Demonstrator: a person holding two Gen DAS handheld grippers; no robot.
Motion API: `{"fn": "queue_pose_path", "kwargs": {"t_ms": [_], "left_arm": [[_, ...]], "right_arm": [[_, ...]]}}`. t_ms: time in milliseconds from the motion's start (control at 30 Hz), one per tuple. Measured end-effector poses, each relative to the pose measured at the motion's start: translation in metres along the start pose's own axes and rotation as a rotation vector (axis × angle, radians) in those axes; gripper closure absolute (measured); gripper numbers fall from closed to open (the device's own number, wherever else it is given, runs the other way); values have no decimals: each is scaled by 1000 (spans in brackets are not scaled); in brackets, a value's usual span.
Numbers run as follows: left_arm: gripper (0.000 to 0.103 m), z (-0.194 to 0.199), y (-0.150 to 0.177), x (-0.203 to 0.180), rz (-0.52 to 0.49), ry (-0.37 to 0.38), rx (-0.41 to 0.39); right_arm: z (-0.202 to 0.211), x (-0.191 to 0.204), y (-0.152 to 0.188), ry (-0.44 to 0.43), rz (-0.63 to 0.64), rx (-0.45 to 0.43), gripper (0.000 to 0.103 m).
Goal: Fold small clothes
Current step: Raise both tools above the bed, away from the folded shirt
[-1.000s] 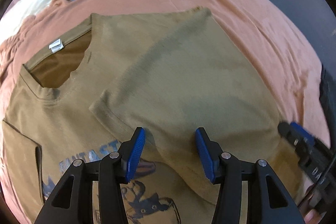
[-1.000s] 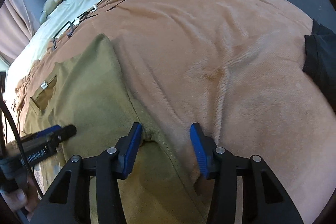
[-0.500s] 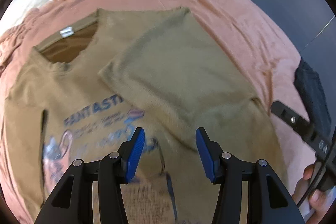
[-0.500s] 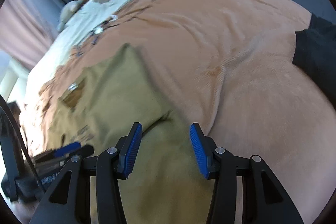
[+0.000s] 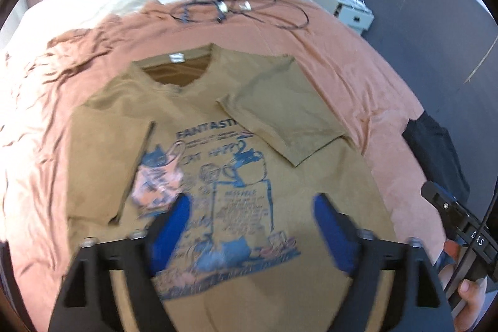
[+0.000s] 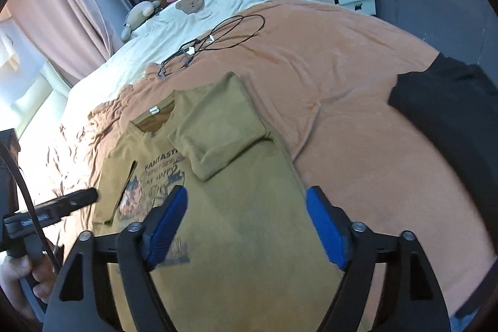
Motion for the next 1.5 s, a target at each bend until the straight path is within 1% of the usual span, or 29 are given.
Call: {"fn": "queue_pose_path", "kwargs": {"t_ms": [67, 167, 200, 233, 267, 300, 367, 433, 567, 700, 867, 967, 1100, 1233, 1367, 1467, 1500], "left_arm": [[8, 14, 10, 4, 10, -4, -23], [4, 37, 27, 14, 30, -18, -58], [2, 43, 31, 17, 35, -23, -69], [0, 53, 37, 21, 43, -31, -86], [0, 59, 42, 23, 46, -34, -93], [0, 65, 46, 25, 50, -36, -98], [0, 79, 58, 31, 62, -59, -114], [0, 95, 69, 38, 77, -77, -143], [0, 119, 91, 51, 120, -54, -183], [0, 138, 113, 59, 136, -37, -212], [0, 166, 143, 65, 152, -16, -276], [0, 179, 160, 68, 153, -2, -298], [0, 195, 181, 70, 155, 8, -331], [0, 213, 202, 73, 165, -2, -370], [0, 224, 221, 77, 170, -15, -405], [0, 227, 237, 84, 190, 6, -426], [0, 229, 244, 87, 203, 10, -443]], "right_arm": [[12, 6, 5, 22, 13, -10, 16], [29, 16, 13, 25, 36, -19, 14], [35, 20, 16, 33, 48, -24, 10], [39, 22, 19, 47, 55, -32, 2], [42, 23, 21, 64, 58, -34, 0], [48, 26, 24, 71, 61, -40, 0], [55, 29, 30, 58, 64, -47, 0], [64, 34, 37, 74, 77, -58, 0], [77, 38, 49, 72, 91, -65, 0], [92, 42, 64, 76, 110, -74, 0], [113, 40, 80, 61, 123, -109, 0], [125, 35, 89, 39, 119, -140, 0], [142, 27, 104, -19, 99, -178, 0], [157, 14, 117, -23, 101, -244, 0], [158, 7, 130, -17, 137, -238, 0], [158, 0, 139, -19, 139, -225, 0], [157, -2, 141, -30, 139, -219, 0]]}}
Point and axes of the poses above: each gripper's, at about its wrist camera, not at the fingertips, and z roughly against the way its jaws point, x to its left, y to its underside, the point moved 6 cm from there along -z, roughly the way its jaws point, and after that the axes turned 9 degrees about x, right-handed, at the moved point
